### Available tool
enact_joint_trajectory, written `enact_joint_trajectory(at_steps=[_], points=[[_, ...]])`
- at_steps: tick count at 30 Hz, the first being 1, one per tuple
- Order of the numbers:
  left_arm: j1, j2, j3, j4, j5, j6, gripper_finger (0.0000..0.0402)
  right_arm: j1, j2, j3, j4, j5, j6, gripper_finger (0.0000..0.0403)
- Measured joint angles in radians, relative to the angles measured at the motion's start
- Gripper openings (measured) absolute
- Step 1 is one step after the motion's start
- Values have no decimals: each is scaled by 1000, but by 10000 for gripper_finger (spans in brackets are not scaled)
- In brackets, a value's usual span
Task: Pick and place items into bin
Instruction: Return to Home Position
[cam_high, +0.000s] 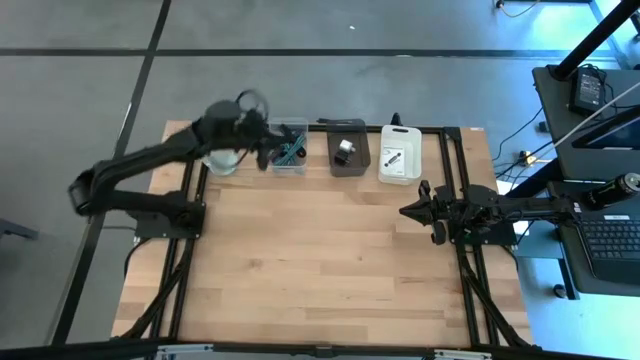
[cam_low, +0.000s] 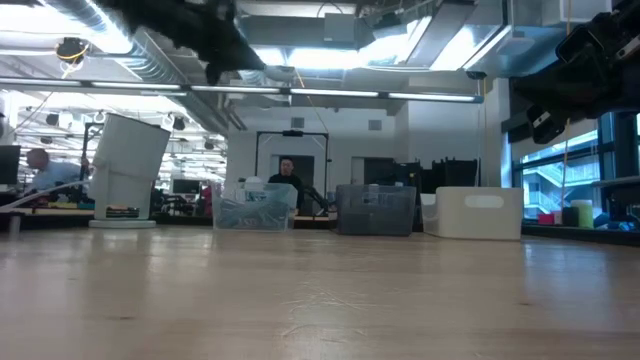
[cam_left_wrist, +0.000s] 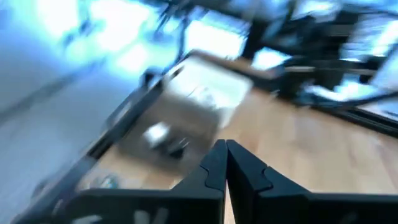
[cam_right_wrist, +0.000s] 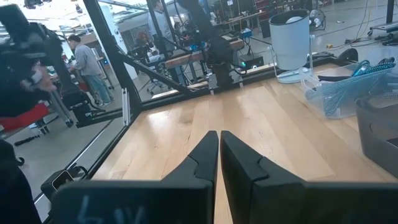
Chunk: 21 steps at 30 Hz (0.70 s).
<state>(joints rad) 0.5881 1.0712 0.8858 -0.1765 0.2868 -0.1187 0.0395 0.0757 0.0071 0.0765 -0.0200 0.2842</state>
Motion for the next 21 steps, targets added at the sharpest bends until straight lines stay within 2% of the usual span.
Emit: enact_joint_trajectory(at_steps=[3, 5, 9, 14, 21], points=[[-65, -118, -218, 284, 95, 114, 1, 0, 0, 0, 0, 0, -1, 23], [-128, -178, -346, 430, 113, 177, 1, 0, 0, 0, 0, 0, 0, 23], [-226, -283, -545, 622, 7, 169, 1, 0, 0, 0, 0, 0, -1, 23], [-272, -422, -694, 686, -75, 121, 1, 0, 0, 0, 0, 0, -1, 23], [-275, -626, -795, 678, -21, 23, 1, 0, 0, 0, 0, 0, 0, 23]])
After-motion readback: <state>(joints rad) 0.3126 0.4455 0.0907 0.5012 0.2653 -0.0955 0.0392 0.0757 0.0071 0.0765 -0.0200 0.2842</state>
